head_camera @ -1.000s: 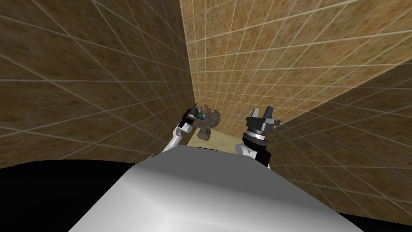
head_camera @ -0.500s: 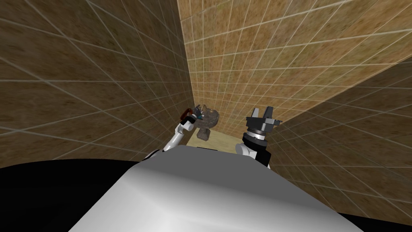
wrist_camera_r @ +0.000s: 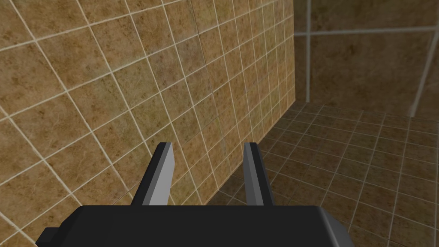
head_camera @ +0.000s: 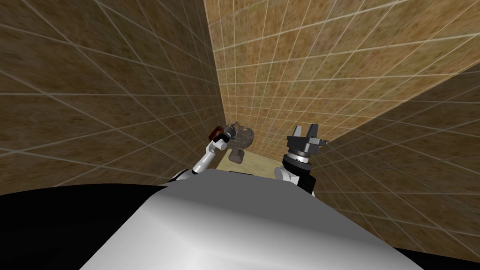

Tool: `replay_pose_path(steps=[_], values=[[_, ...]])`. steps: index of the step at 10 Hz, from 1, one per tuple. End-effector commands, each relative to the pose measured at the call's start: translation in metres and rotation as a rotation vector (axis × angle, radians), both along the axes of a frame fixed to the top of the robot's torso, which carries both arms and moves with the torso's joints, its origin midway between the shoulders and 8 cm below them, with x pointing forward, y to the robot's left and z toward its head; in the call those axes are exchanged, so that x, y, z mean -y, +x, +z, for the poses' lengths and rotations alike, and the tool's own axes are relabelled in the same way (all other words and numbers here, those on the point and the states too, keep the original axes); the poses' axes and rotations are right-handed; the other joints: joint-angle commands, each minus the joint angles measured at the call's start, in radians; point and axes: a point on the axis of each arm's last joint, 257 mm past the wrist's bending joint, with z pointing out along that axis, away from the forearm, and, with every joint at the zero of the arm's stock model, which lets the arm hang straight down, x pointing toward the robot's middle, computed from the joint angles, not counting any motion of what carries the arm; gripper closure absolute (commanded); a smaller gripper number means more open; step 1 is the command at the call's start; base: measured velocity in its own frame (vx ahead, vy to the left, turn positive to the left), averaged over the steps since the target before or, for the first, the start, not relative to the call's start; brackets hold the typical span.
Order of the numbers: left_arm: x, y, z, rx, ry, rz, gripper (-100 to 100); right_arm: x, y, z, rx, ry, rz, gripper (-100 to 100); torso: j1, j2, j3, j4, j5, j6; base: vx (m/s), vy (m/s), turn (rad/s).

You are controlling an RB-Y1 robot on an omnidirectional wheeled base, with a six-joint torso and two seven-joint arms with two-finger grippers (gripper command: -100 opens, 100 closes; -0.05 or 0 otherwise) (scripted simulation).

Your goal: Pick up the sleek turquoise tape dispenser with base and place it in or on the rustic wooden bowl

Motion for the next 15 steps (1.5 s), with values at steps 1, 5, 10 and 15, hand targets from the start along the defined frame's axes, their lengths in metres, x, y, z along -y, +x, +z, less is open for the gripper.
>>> replay_pose_path(steps=[1, 5, 10, 15], values=[[0.003, 0.010, -0.012, -0.063, 0.008, -0.021, -100, 0.000, 0.000, 0.000, 0.000, 0.000, 0.000, 0, 0.000, 0.000, 0.000, 0.000, 0.000, 0.000, 0.009, -0.051, -0.001], [0.006, 0.016, -0.036, -0.165, 0.039, -0.037, -100, 0.000, 0.000, 0.000, 0.000, 0.000, 0.000, 0, 0.000, 0.000, 0.000, 0.000, 0.000, 0.000, 0.009, -0.040, -0.002], [-0.001, 0.030, -0.077, -0.353, 0.095, -0.048, -100, 0.000, 0.000, 0.000, 0.000, 0.000, 0.000, 0, 0.000, -0.001, -0.001, 0.000, 0.000, 0.000, 0.021, -0.029, -0.007], [-0.019, 0.032, -0.111, -0.508, 0.152, -0.033, -100, 0.000, 0.000, 0.000, 0.000, 0.000, 0.000, 0, 0.001, -0.002, -0.001, 0.000, 0.000, 0.000, 0.029, -0.023, -0.008]])
